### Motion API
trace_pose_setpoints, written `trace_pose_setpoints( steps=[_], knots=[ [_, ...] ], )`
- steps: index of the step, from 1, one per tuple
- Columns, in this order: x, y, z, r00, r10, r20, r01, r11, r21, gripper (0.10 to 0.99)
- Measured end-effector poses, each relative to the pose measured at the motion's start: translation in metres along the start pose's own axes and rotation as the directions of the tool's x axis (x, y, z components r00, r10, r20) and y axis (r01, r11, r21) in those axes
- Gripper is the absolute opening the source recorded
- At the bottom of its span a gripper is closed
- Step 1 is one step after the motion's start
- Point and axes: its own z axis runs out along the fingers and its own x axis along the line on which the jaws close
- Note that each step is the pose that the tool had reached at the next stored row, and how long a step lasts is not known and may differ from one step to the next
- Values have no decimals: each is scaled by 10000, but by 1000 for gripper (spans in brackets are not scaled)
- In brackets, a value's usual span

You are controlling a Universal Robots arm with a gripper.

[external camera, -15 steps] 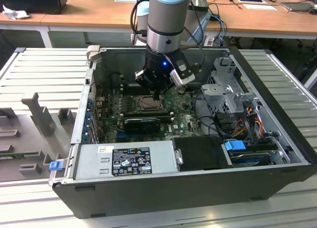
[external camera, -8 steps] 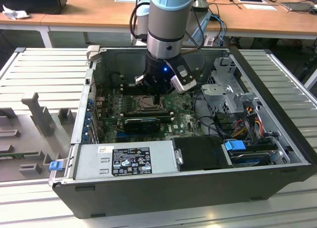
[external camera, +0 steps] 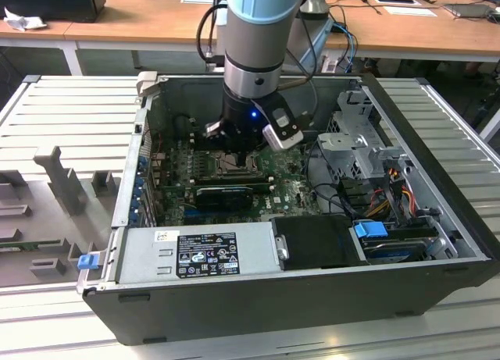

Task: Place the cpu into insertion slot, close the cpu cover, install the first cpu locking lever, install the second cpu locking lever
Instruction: 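Install the second cpu locking lever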

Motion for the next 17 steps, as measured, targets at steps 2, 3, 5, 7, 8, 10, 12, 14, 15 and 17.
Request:
trace_pose_setpoints(
  steps=[2, 3, 5, 7, 8, 10, 12, 14, 15, 17],
  knots=[
    [27, -27, -3, 10000, -1, 4, 1, 10000, -49, 106],
    [48, -37, -3, 10000, -2, 4, 2, 10000, -51, 106],
    [126, -54, -1, 10000, -3, 5, 3, 10000, -58, 106],
    [208, -61, 19, 10000, -1, 7, 1, 10000, -70, 106],
    [255, -64, 38, 10000, -2, 4, 2, 10000, -78, 106],
    [258, -72, 88, 10000, -4, 6, 5, 10000, -87, 106],
    [257, -80, 146, 10000, -11, 6, 11, 10000, -89, 106],
    [276, -88, 207, 10000, -38, 4, 38, 9999, -123, 106],
    [299, -89, 215, 10000, -44, 6, 44, 9999, -160, 106],
    [334, -94, 227, 10000, -47, 15, 47, 9997, -260, 106]
  ],
)
